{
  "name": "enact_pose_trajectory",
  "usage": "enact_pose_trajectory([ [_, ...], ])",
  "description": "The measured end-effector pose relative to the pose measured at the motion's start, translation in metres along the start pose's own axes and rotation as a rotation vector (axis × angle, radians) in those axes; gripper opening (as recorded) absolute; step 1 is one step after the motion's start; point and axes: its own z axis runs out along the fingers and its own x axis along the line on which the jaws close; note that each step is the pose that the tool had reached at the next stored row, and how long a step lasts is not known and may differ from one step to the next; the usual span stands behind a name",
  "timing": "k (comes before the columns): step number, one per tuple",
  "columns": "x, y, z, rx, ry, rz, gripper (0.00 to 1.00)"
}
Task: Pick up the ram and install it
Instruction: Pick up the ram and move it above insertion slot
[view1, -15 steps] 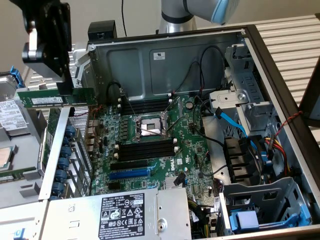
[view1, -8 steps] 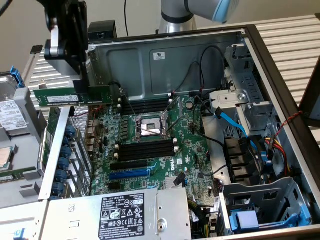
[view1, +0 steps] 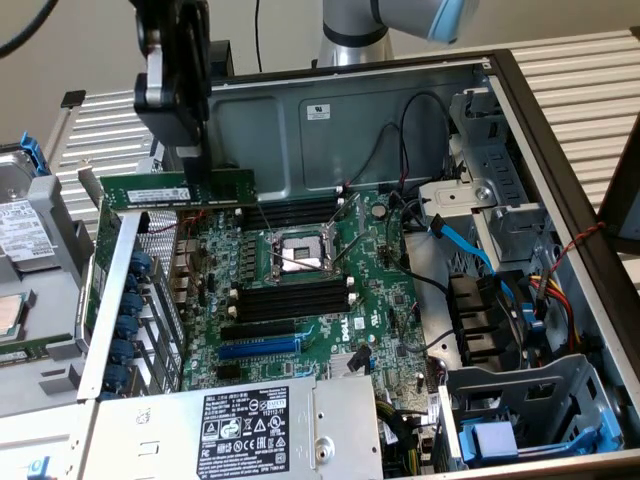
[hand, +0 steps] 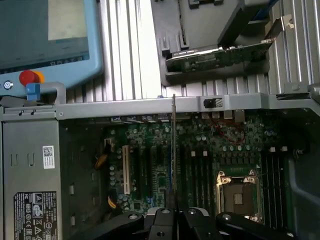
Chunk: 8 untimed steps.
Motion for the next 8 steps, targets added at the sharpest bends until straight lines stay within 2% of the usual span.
enact_pose_trajectory([
  [4,-0.001,-0.0132,-0.0006,0.0002,0.0038,0.000,0.12],
  [8,-0.003,-0.0278,-0.0013,0.0002,0.0048,0.000,0.12],
])
